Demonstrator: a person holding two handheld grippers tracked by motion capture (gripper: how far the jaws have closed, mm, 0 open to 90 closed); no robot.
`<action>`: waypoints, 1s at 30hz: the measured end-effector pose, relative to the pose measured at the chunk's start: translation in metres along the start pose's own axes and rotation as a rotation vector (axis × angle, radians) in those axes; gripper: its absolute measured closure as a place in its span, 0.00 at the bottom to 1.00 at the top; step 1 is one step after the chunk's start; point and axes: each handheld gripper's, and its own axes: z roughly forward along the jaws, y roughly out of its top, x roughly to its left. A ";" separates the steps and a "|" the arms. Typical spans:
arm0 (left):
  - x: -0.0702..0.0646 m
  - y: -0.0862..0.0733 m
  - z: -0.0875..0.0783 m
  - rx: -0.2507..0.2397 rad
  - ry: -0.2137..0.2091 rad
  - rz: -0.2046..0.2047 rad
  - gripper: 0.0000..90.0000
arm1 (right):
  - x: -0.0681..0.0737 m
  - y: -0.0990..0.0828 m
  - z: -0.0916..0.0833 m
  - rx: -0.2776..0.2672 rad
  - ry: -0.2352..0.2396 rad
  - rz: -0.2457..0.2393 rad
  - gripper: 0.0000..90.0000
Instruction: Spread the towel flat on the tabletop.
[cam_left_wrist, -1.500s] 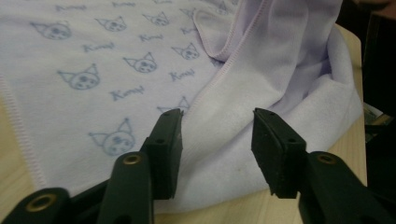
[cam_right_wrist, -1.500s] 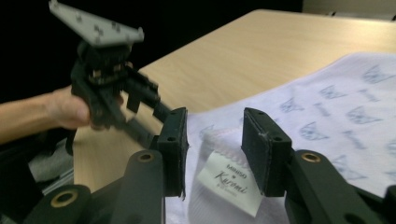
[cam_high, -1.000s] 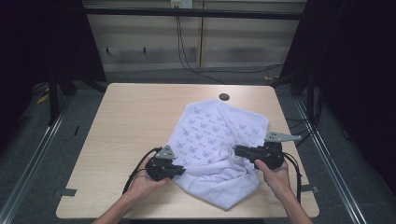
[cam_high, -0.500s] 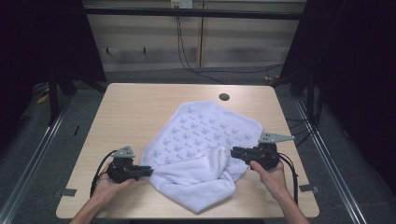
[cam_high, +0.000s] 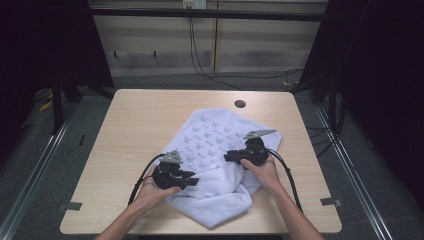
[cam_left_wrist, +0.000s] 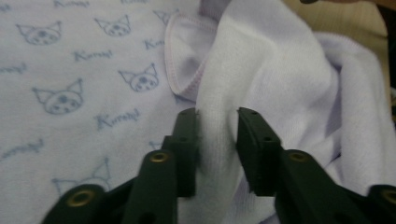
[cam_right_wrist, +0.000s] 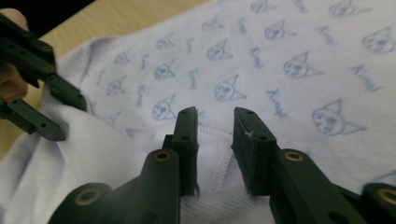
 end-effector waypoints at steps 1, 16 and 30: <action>0.001 -0.002 0.000 0.007 -0.005 0.010 0.86 | -0.001 -0.003 0.005 0.017 0.002 0.002 0.77; 0.001 0.011 0.008 -0.058 -0.048 -0.028 0.92 | 0.002 0.000 0.006 -0.004 -0.017 -0.023 0.98; -0.010 -0.036 -0.087 -0.207 -0.012 -0.014 0.96 | 0.011 -0.014 -0.154 -0.288 -0.126 -0.040 0.99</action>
